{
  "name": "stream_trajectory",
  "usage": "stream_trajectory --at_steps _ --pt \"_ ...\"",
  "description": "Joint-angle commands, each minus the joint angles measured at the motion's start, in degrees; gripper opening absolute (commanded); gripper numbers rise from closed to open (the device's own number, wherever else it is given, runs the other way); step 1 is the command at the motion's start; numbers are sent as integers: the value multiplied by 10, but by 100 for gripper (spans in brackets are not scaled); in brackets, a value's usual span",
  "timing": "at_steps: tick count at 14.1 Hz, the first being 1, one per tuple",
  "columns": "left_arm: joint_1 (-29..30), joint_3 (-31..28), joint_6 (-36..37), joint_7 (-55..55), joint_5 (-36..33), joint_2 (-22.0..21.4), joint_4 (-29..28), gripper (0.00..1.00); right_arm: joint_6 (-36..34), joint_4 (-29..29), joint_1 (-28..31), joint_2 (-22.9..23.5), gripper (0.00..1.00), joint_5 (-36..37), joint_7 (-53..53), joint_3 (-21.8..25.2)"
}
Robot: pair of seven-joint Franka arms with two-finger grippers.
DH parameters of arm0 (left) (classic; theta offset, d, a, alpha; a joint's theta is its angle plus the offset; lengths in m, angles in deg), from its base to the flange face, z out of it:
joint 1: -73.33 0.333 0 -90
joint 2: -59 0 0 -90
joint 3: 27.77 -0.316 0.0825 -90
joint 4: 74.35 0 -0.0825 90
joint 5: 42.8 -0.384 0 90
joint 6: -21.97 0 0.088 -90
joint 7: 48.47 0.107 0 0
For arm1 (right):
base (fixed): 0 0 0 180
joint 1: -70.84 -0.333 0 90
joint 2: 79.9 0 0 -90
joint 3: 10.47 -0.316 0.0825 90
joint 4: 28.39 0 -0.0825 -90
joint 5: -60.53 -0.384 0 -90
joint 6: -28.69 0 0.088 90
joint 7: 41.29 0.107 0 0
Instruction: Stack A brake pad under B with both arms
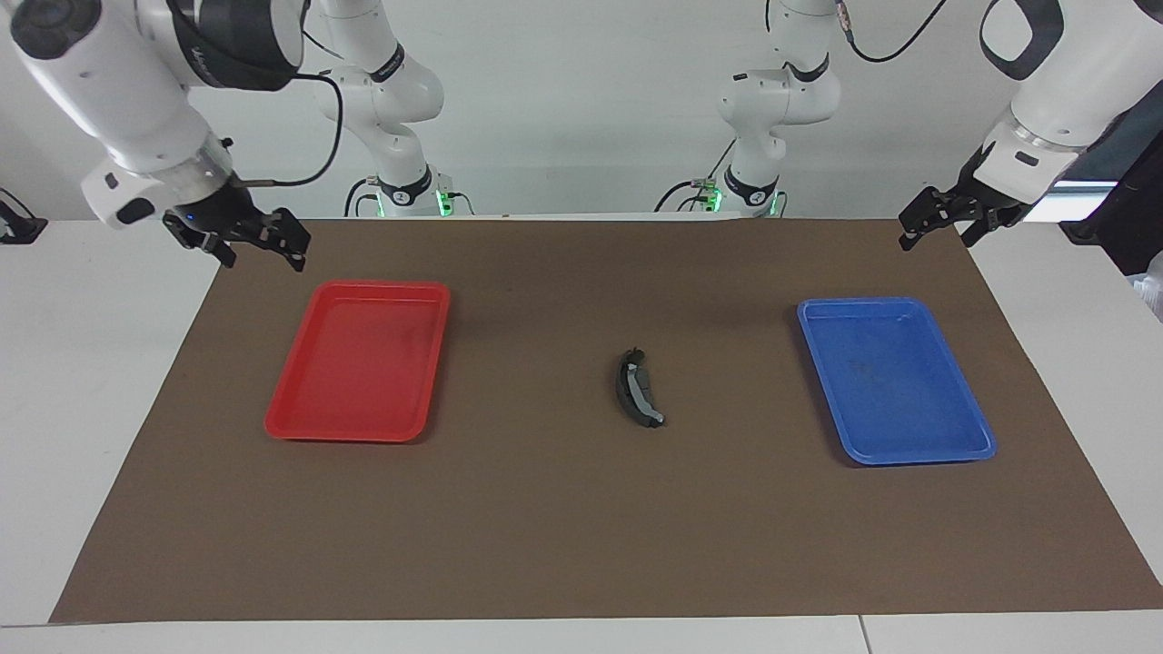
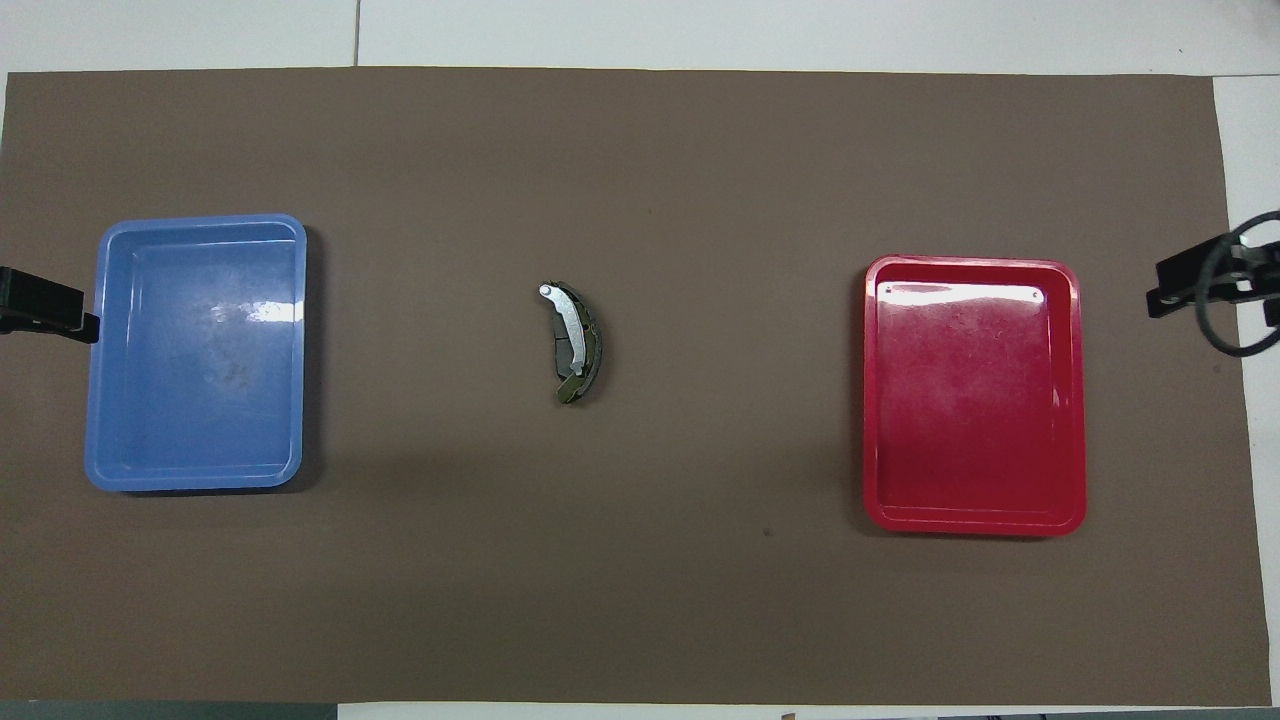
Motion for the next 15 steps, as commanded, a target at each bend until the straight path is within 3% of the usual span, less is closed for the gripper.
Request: stream_trajectory --at_steps 1,8,15 --pt "6 4 2 4 -6 -10 -8 100 7 20 13 -13 100 7 -12 -13" --pt "6 5 2 4 -6 -10 -8 100 20 54 -9 -65 100 11 -12 -12" --pt "6 4 2 4 -6 -10 -8 100 29 54 -1 -65 100 18 -13 -13"
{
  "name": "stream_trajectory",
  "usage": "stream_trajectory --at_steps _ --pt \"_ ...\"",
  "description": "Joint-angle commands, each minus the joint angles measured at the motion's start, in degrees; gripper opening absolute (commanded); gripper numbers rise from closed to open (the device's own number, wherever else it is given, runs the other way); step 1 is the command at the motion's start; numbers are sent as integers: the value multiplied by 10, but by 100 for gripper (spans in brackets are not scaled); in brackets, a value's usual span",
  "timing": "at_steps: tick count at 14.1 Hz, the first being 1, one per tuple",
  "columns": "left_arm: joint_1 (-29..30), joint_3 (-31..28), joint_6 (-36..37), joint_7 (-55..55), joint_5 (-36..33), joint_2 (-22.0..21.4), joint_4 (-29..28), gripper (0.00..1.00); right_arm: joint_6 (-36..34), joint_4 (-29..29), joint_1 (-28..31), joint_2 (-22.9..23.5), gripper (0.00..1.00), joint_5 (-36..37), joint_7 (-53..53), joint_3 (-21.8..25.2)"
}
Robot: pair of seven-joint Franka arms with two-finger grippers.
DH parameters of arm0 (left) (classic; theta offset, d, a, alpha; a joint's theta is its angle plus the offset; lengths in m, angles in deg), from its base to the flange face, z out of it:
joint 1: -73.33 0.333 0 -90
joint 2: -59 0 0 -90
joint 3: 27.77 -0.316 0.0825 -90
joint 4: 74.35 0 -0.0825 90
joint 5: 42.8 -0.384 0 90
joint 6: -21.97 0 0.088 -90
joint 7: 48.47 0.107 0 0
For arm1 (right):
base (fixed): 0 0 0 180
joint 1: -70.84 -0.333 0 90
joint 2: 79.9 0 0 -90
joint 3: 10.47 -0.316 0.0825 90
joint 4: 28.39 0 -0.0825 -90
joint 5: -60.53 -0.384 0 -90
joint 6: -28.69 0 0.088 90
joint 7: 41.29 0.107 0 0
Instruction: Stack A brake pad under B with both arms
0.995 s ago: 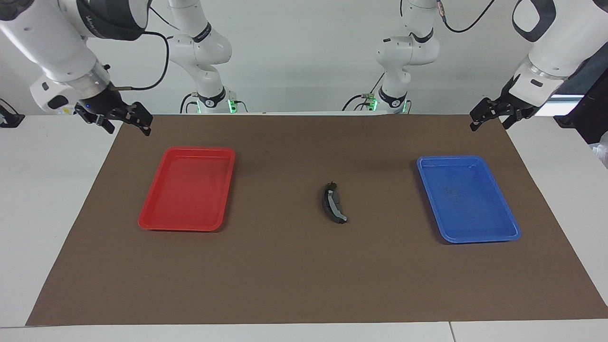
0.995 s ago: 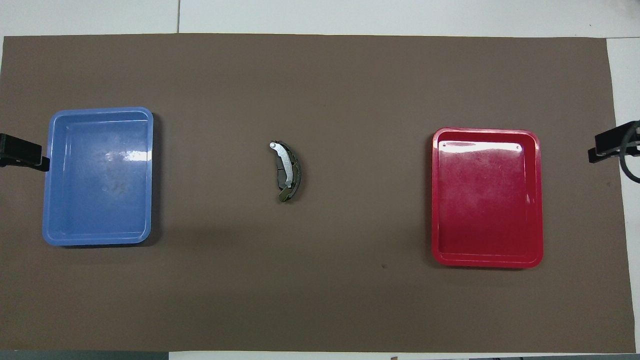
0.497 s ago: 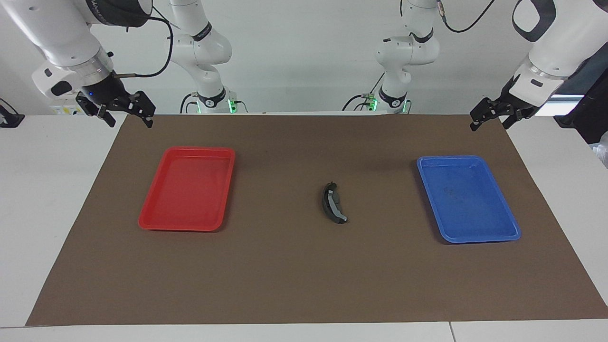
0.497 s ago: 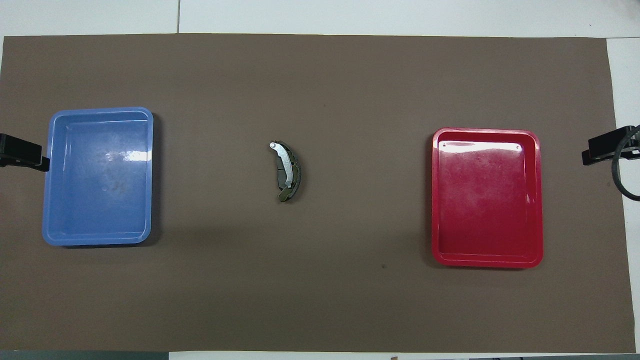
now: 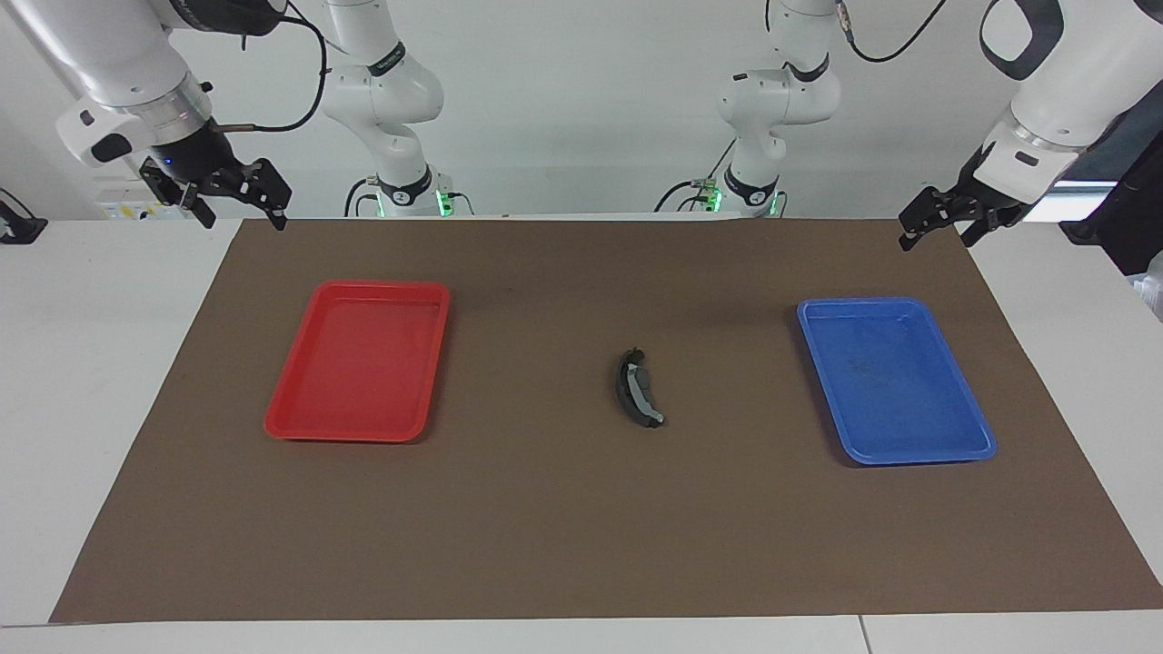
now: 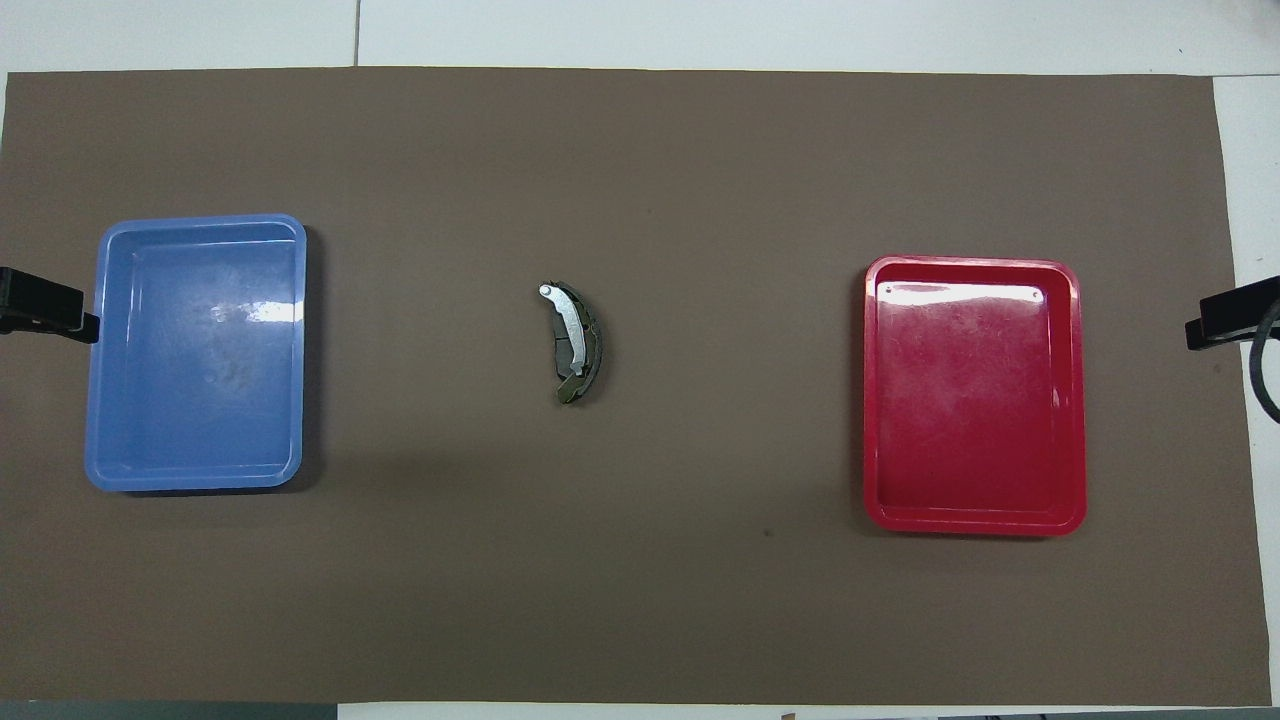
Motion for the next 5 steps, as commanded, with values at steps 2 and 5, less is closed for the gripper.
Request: stream_trajectory --at_steps 2,5 --pt "6 5 2 5 -6 -10 -8 100 23 17 6 -11 100 7 -2 -8" --pt "6 4 2 5 -6 -10 -8 100 28 19 8 -11 100 1 -2 -9"
